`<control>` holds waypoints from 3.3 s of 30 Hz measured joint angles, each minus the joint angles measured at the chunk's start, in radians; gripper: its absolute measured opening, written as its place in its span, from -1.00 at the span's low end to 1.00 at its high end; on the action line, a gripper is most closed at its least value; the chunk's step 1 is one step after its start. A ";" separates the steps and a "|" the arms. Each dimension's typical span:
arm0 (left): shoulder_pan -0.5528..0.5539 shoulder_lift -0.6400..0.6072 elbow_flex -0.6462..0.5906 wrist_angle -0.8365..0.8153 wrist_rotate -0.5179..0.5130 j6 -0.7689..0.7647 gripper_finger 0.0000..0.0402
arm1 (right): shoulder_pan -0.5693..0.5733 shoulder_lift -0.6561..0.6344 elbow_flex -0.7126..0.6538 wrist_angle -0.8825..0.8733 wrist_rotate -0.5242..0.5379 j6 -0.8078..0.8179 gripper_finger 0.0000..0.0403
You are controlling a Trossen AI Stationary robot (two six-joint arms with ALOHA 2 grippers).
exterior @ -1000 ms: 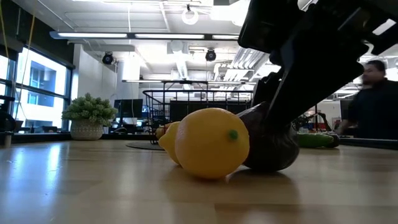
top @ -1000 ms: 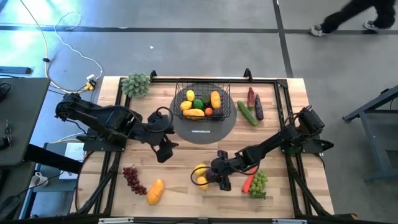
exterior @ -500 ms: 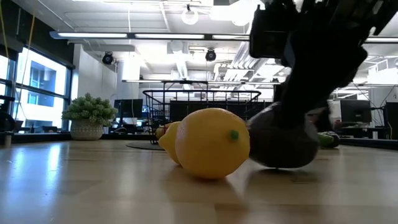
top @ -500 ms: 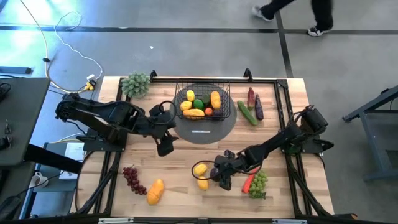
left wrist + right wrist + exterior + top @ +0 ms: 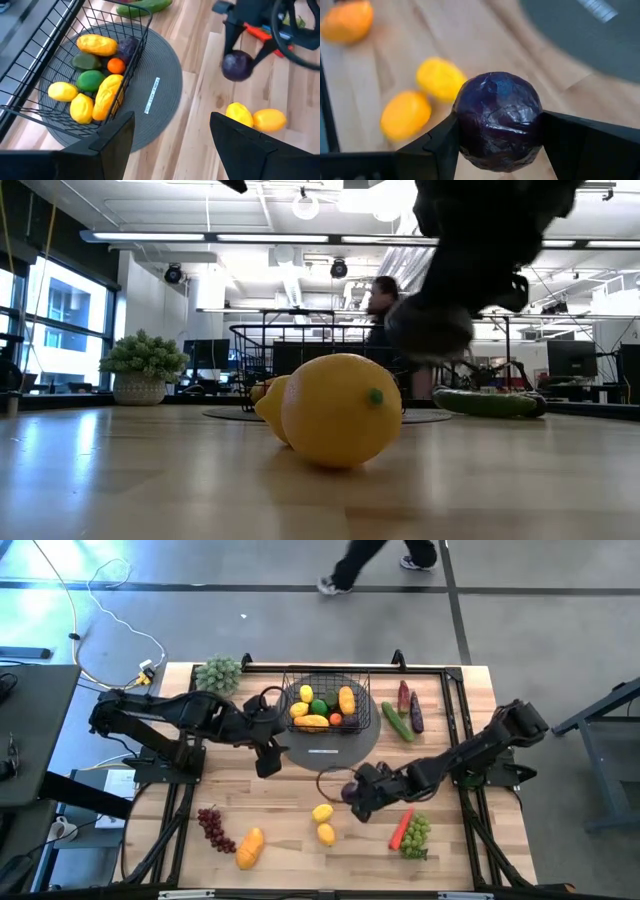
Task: Build produce basket
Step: Put the purple avocado into the wire basket, then put the yellow lemon into the wire basket
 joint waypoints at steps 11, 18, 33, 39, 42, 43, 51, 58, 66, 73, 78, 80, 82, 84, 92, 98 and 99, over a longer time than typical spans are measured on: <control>0.047 0.000 0.000 0.011 0.032 0.050 0.25 | -0.158 -0.179 0.000 -0.021 0.124 -0.132 0.03; 0.065 0.000 0.000 0.012 0.026 0.042 0.25 | -0.303 -0.282 0.000 -0.014 0.143 -0.343 0.03; 0.071 0.001 0.000 0.014 0.019 0.005 0.25 | -0.600 -0.307 0.001 0.096 0.053 -0.744 0.03; 0.071 0.002 0.000 0.017 0.041 -0.027 0.25 | -0.677 -0.269 0.001 0.087 -0.048 -0.829 0.03; 0.071 0.002 0.000 0.018 0.054 -0.040 0.25 | -0.699 -0.239 0.001 0.087 -0.096 -0.849 0.03; 0.071 0.002 0.000 0.020 0.058 -0.048 0.25 | -0.703 -0.231 0.001 0.086 -0.114 -0.854 0.03; 0.071 0.006 0.000 0.056 0.055 -0.089 0.33 | -0.726 -0.164 0.001 0.060 -0.187 -0.901 0.03; 0.071 0.009 0.000 0.101 0.051 -0.093 0.51 | -0.748 -0.120 0.001 0.049 -0.198 -0.901 0.04; 0.071 0.039 0.000 0.123 0.051 -0.090 0.66 | -0.766 -0.106 0.001 0.031 -0.207 -0.856 0.28; 0.070 0.084 0.000 0.124 0.036 -0.084 0.72 | -0.765 -0.103 0.001 0.029 -0.212 -0.859 0.41; 0.070 0.095 0.000 0.140 0.025 -0.090 0.72 | -0.765 -0.103 0.001 0.027 -0.212 -0.857 0.47; 0.065 0.100 0.001 0.144 0.025 -0.107 0.72 | -0.765 -0.103 0.001 0.031 -0.194 -0.856 0.47; 0.063 0.104 0.000 0.142 0.026 -0.116 0.72 | -0.765 -0.104 0.001 0.032 -0.173 -0.855 0.48; 0.062 0.103 0.000 0.142 0.025 -0.116 0.72 | -0.765 -0.104 0.001 0.029 -0.164 -0.826 0.48; 0.057 0.102 0.000 0.142 0.050 -0.144 0.72 | -0.765 -0.122 0.001 0.019 -0.183 -0.820 0.48; 0.037 0.104 0.000 0.142 0.061 -0.194 0.72 | -0.764 -0.184 0.001 0.011 -0.174 -0.778 0.48; 0.032 0.107 0.000 0.142 0.060 -0.195 0.72 | -0.763 -0.196 0.001 0.008 -0.173 -0.762 0.48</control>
